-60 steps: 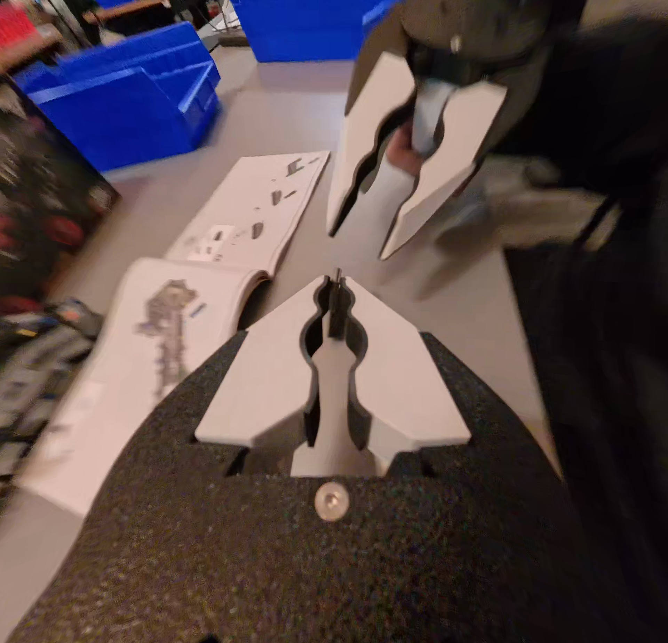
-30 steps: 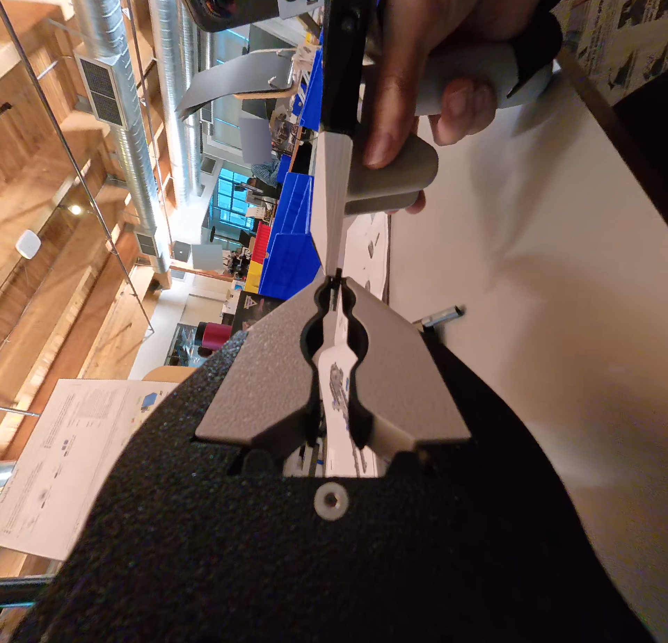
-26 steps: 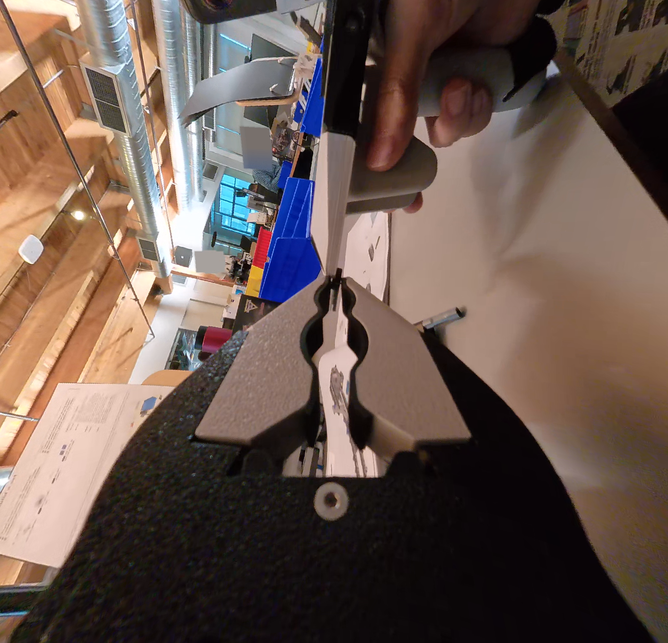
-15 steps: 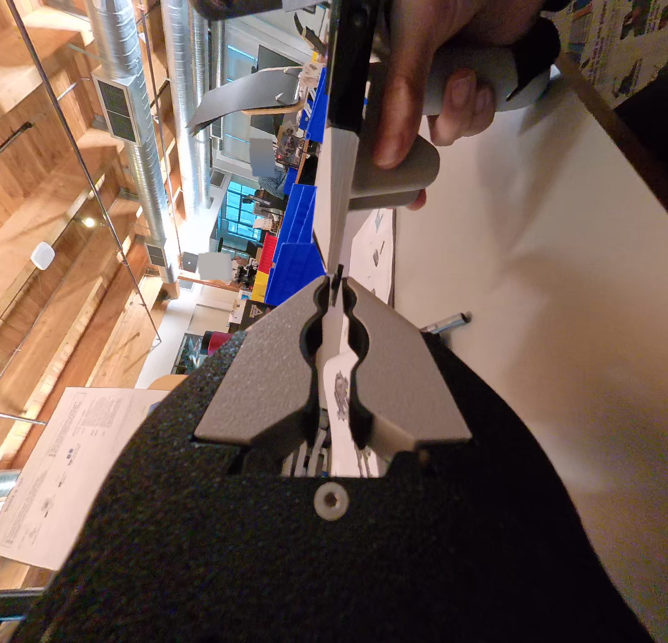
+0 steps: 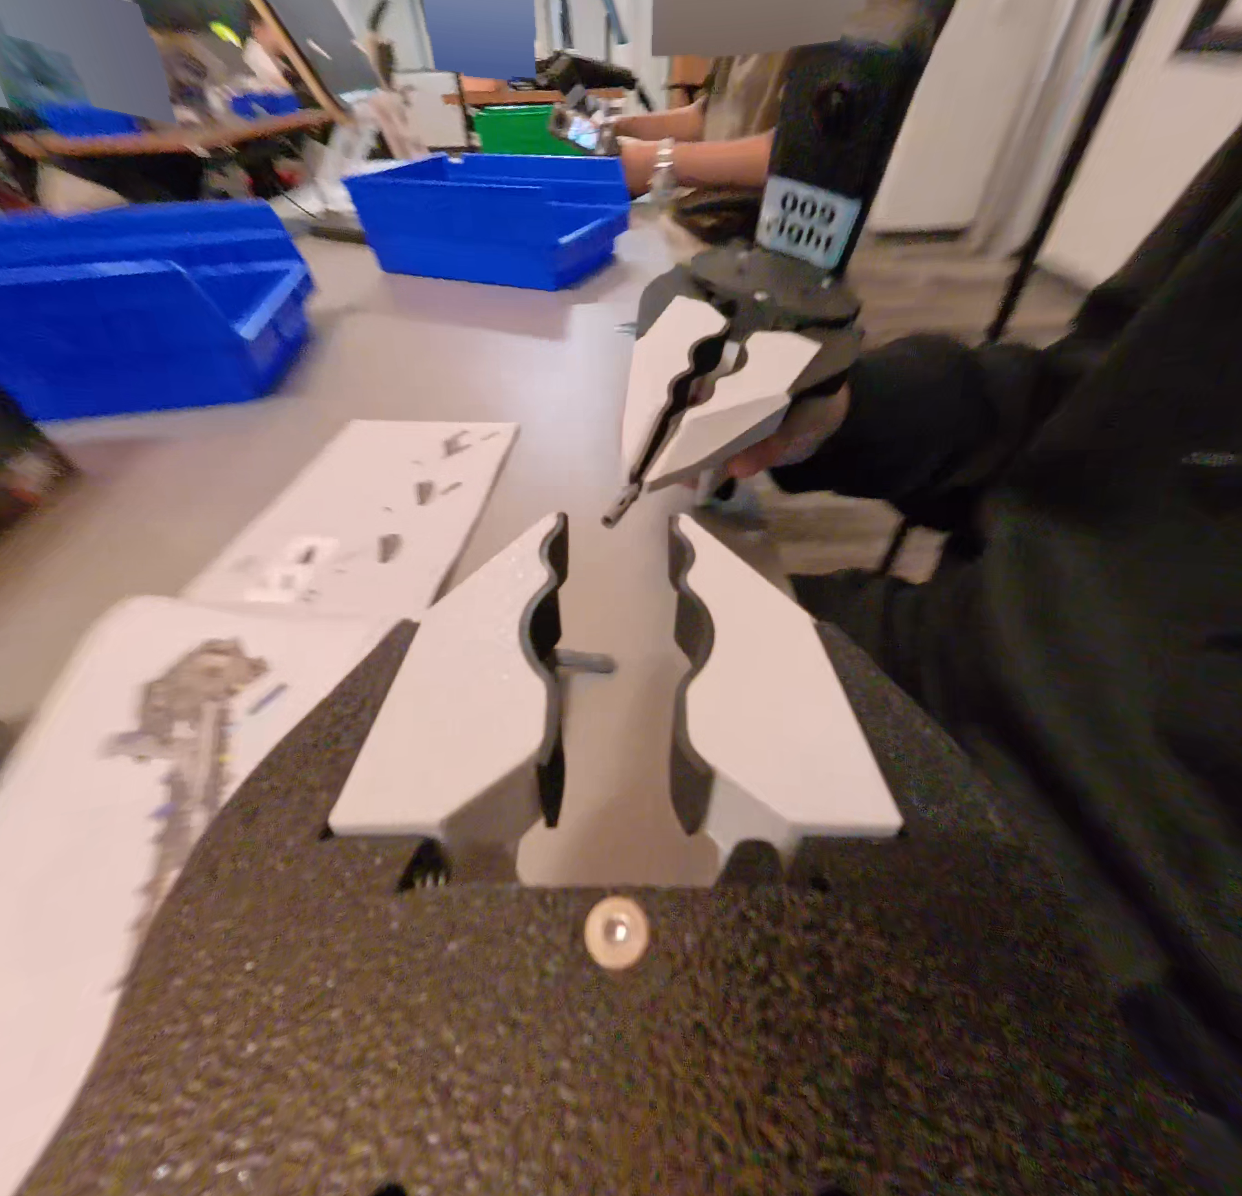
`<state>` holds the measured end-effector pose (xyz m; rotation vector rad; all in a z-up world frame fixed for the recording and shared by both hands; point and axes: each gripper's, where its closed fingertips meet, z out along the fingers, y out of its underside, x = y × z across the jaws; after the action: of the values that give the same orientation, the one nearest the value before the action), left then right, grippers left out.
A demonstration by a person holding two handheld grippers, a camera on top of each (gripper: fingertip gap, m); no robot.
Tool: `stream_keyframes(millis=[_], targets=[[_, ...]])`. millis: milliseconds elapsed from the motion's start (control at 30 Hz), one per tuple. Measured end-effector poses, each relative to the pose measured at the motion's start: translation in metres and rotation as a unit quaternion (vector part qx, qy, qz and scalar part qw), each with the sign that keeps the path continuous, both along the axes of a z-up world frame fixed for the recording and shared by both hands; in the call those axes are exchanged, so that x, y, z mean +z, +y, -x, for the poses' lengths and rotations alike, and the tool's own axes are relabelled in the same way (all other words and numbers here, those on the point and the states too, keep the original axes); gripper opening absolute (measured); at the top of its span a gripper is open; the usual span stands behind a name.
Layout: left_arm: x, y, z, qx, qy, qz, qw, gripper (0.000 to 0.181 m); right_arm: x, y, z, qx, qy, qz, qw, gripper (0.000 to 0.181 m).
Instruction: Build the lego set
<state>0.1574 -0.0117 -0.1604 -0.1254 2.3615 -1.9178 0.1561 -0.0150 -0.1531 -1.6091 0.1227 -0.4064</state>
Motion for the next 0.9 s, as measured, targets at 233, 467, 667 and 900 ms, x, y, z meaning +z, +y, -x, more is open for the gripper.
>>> stream_keyframes(millis=[233, 467, 667, 900], targets=[[0.012, 0.003, 0.015, -0.062, 0.072, 0.062, 0.994, 0.009, 0.01, 0.012, 0.014, 0.043, -0.031, -0.024, 0.998, 0.0], [0.003, 0.009, 0.015, -0.056, 0.037, 0.031, 0.997, 0.002, -0.003, 0.019, 0.014, 0.052, -0.028, 0.011, 0.998, 0.0], [-0.012, 0.027, -0.007, 0.009, 0.021, -0.031, 0.999, 0.002, -0.054, 0.012, -0.01, -0.039, 0.098, 0.167, 0.98, 0.015], [-0.011, 0.051, -0.032, 0.08, 0.024, -0.041, 0.996, 0.002, -0.081, 0.019, -0.018, -0.129, 0.202, 0.224, 0.945, 0.024]])
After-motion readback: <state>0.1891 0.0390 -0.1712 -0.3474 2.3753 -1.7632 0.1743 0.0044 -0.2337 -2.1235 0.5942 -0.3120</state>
